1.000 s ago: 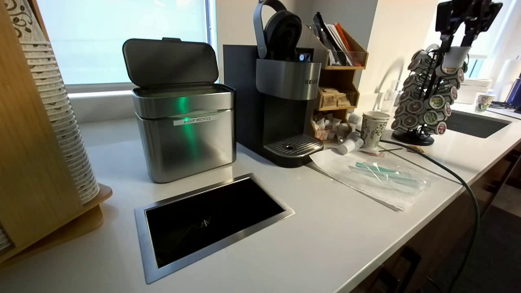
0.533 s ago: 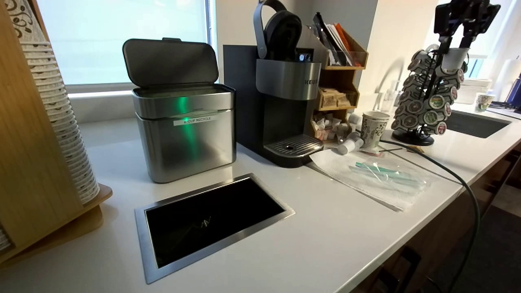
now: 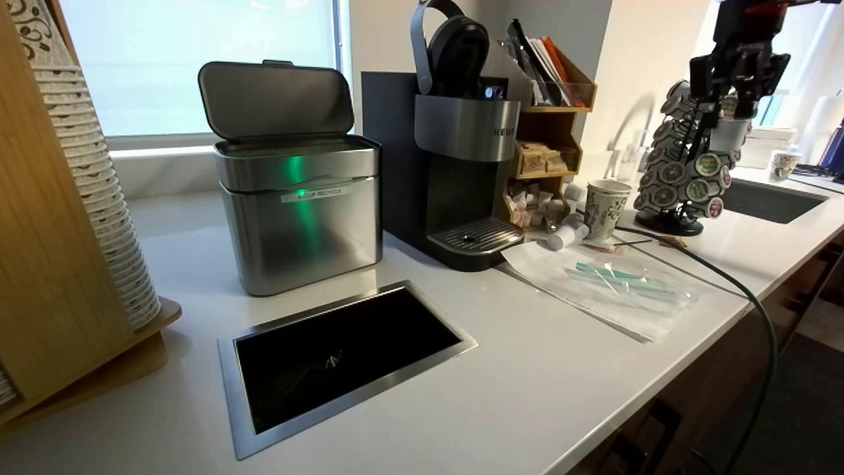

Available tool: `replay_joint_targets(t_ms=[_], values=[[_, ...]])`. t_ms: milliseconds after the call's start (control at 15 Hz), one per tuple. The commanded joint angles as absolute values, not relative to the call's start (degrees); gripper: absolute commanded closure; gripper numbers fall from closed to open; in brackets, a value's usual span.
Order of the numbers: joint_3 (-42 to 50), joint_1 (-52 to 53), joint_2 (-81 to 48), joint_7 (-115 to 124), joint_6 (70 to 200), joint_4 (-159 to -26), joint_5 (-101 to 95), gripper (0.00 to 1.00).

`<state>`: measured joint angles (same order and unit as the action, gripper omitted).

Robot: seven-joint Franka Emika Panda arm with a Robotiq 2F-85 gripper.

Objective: Remove the coffee pod from the top of the wooden stand and place it on the counter.

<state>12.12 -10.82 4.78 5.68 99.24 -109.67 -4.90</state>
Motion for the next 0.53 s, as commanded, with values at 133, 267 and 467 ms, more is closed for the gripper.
replay_joint_targets(t_ms=[133,267,467], values=[[11.88,-11.13,4.5,5.6,99.07,-109.45,-4.86,0.47],[11.89,-11.15,4.54,5.6,99.07,-109.4,-4.86,0.47],[11.97,-11.22,2.86,6.83,100.5,-110.71,-4.2,0.72]])
